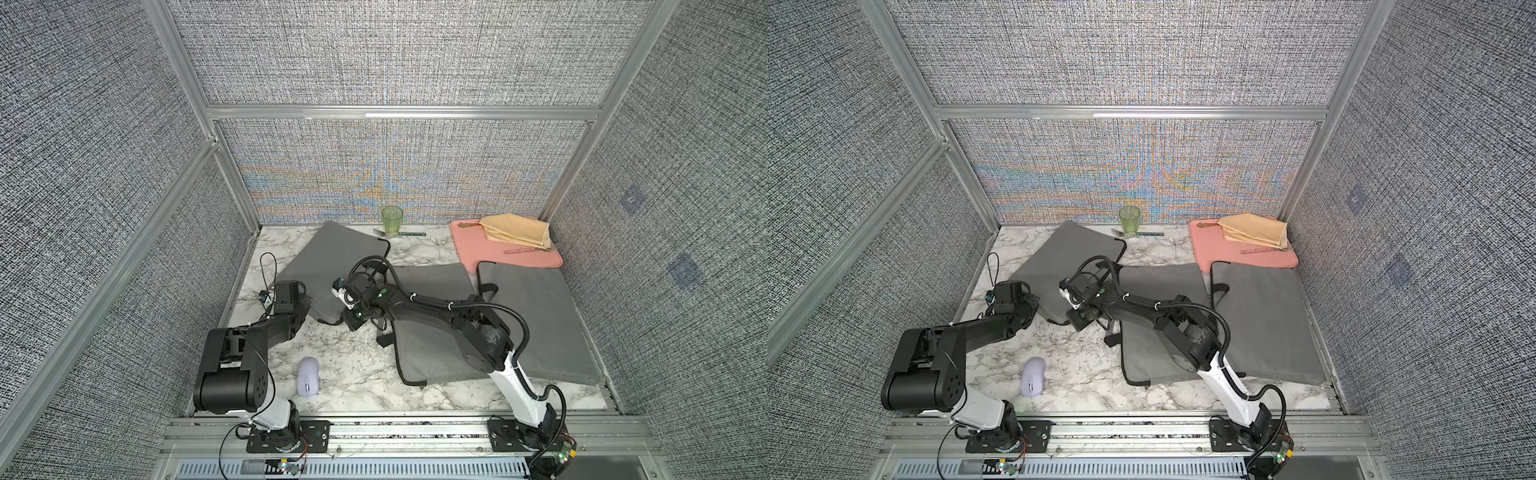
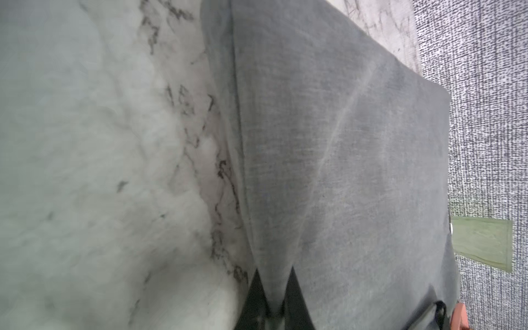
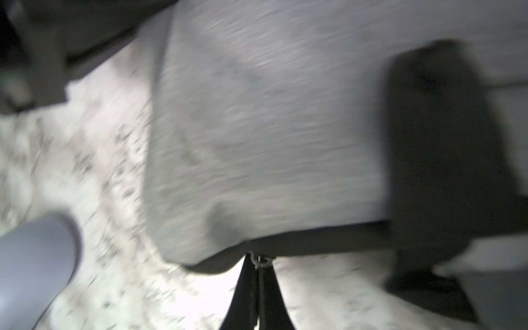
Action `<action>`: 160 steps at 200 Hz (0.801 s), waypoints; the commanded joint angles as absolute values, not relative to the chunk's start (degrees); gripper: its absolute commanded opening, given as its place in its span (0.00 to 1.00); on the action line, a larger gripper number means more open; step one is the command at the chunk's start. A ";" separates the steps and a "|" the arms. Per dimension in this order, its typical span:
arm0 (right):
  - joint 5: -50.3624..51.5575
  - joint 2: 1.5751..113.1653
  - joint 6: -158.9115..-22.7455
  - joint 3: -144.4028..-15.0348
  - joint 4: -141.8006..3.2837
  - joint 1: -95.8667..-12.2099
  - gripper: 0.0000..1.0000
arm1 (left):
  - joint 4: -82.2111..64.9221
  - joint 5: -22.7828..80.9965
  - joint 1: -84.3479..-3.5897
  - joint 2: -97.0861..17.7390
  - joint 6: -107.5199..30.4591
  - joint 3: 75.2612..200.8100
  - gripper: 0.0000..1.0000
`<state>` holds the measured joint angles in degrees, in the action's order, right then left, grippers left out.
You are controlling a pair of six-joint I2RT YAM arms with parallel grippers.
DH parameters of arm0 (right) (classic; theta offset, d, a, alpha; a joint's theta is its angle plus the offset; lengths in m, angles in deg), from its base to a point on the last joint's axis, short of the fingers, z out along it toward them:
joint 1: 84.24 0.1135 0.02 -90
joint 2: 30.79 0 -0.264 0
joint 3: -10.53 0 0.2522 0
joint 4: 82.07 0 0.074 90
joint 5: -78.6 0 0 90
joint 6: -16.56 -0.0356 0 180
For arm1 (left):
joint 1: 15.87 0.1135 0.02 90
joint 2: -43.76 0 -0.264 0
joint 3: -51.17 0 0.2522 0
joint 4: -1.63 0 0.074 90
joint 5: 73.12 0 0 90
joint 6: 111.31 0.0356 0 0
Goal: Put the mouse into the laptop bag
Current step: Unzip the zipper on the zippered laptop bag.
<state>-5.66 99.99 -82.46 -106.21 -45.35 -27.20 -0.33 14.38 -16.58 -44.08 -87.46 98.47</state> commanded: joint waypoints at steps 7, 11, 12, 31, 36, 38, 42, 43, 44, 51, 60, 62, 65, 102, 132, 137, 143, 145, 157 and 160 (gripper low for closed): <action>0.34 98.80 -81.15 -104.75 -46.49 -24.56 0.00 | -5.97 13.91 -16.71 -42.66 -89.35 97.86 0.00; 0.86 98.89 -81.81 -104.82 -46.77 -24.27 0.00 | -5.93 13.84 -16.75 -42.37 -89.62 97.61 0.00; 0.97 98.96 -81.89 -104.82 -46.81 -24.20 0.00 | -5.91 13.77 -16.79 -42.24 -89.65 97.53 0.00; 2.93 100.43 -85.26 -106.49 -46.71 -24.06 0.00 | -7.12 12.70 -16.75 -40.17 -90.46 96.47 0.00; 3.40 100.73 -85.91 -106.95 -46.58 -24.38 0.00 | -7.93 12.11 -16.72 -39.29 -90.56 96.12 0.00; 3.57 100.83 -86.03 -107.12 -46.57 -24.56 0.00 | -8.31 11.84 -16.70 -38.97 -90.61 95.95 0.00; 3.72 100.97 -86.47 -107.37 -46.52 -24.87 0.00 | -9.16 11.23 -16.69 -37.94 -90.72 95.67 0.00; 3.72 101.00 -86.55 -107.42 -46.52 -24.89 0.00 | -9.41 10.98 -16.67 -37.70 -90.78 95.55 0.00; 3.72 100.98 -86.68 -107.49 -46.51 -24.90 0.00 | -9.63 10.76 -16.67 -37.58 -90.85 95.45 0.00; 3.59 101.12 -87.24 -107.84 -46.43 -25.65 0.00 | -11.35 9.66 -16.66 -35.43 -91.34 94.56 0.00; 3.39 101.18 -88.02 -108.45 -46.35 -26.74 0.00 | -13.41 8.42 -16.66 -32.15 -92.43 93.22 0.00; 3.37 101.21 -88.21 -108.57 -46.40 -26.95 0.00 | -13.92 8.26 -16.64 -31.43 -92.66 92.88 0.00; 3.32 101.29 -88.54 -108.86 -46.46 -27.41 0.00 | -14.57 7.85 -16.61 -30.22 -92.86 92.40 0.00; 4.41 105.92 -92.21 -115.79 -44.93 -33.38 0.00 | -19.06 7.03 -17.47 -15.11 -96.03 84.30 0.00; 2.81 107.09 -92.64 -117.81 -42.07 -34.93 0.00 | -18.37 9.63 -19.09 -8.69 -95.93 80.93 0.00; 2.59 106.78 -92.68 -117.04 -42.46 -34.81 0.00 | -18.49 10.03 -19.67 -8.59 -95.64 81.35 0.00; 2.65 106.24 -92.61 -116.01 -42.93 -34.51 0.00 | -18.56 10.58 -20.39 -8.69 -95.64 81.72 0.00; 2.59 106.01 -92.67 -115.73 -42.98 -34.45 0.00 | -18.48 10.80 -20.62 -8.80 -95.66 81.78 0.00; 1.49 104.87 -92.77 -114.43 -42.77 -33.37 0.00 | -17.60 11.02 -22.11 -9.77 -95.66 82.60 0.00; 1.03 104.60 -92.70 -114.05 -42.69 -33.03 0.00 | -17.58 10.79 -22.64 -10.10 -95.79 82.91 0.00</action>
<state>6.47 106.28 -91.68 -115.74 -43.55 -34.24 -17.10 8.87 -20.34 -9.21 -97.01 81.62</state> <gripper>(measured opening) 0.048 0.091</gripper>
